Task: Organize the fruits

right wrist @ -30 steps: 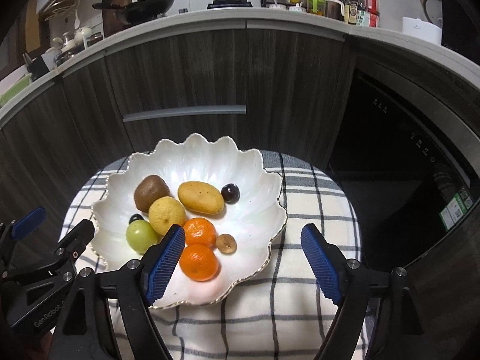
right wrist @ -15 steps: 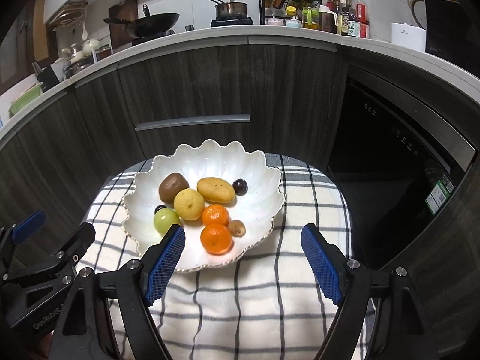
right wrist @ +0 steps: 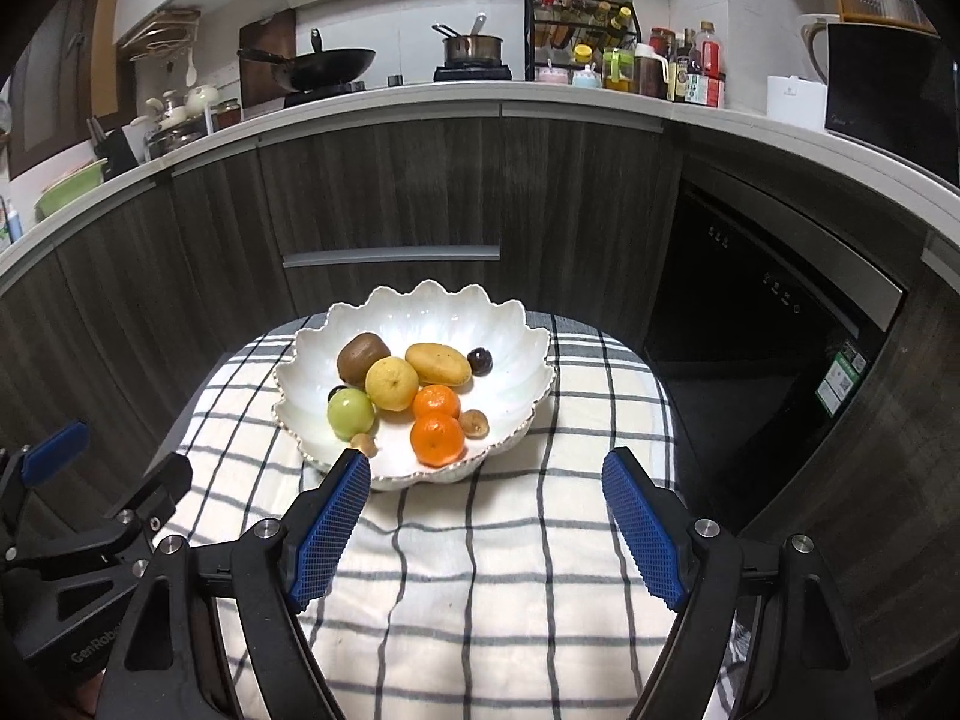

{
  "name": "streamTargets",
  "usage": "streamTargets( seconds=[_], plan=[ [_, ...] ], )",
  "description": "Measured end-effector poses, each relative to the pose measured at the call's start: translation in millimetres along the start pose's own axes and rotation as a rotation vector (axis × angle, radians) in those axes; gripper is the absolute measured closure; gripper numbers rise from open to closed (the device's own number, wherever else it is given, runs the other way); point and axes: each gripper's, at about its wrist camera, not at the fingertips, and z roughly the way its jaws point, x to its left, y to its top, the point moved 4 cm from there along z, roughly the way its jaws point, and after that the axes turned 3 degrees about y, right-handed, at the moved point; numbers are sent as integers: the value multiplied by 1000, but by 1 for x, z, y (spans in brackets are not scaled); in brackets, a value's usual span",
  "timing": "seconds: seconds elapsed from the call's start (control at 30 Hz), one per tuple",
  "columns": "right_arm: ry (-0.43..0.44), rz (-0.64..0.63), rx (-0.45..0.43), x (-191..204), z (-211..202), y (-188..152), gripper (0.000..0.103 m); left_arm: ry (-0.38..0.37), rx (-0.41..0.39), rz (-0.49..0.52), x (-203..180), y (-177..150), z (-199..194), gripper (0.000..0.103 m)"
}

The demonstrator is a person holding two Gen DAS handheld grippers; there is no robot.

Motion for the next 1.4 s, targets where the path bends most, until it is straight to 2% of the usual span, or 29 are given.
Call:
streamTargets(
  seconds=[0.5,0.7,0.9,1.4],
  plan=[
    [39,0,-23,14,-40,-34,23,15,-38,-34,15,-30,-43,10],
    [40,28,-45,13,-48,-48,23,18,-40,-33,15,-41,-48,10],
    [31,31,-24,10,-46,-63,23,28,-41,-23,13,-50,-51,10],
    [0,-7,-68,11,-57,-58,23,44,-54,-8,14,-48,-53,10]
  ],
)
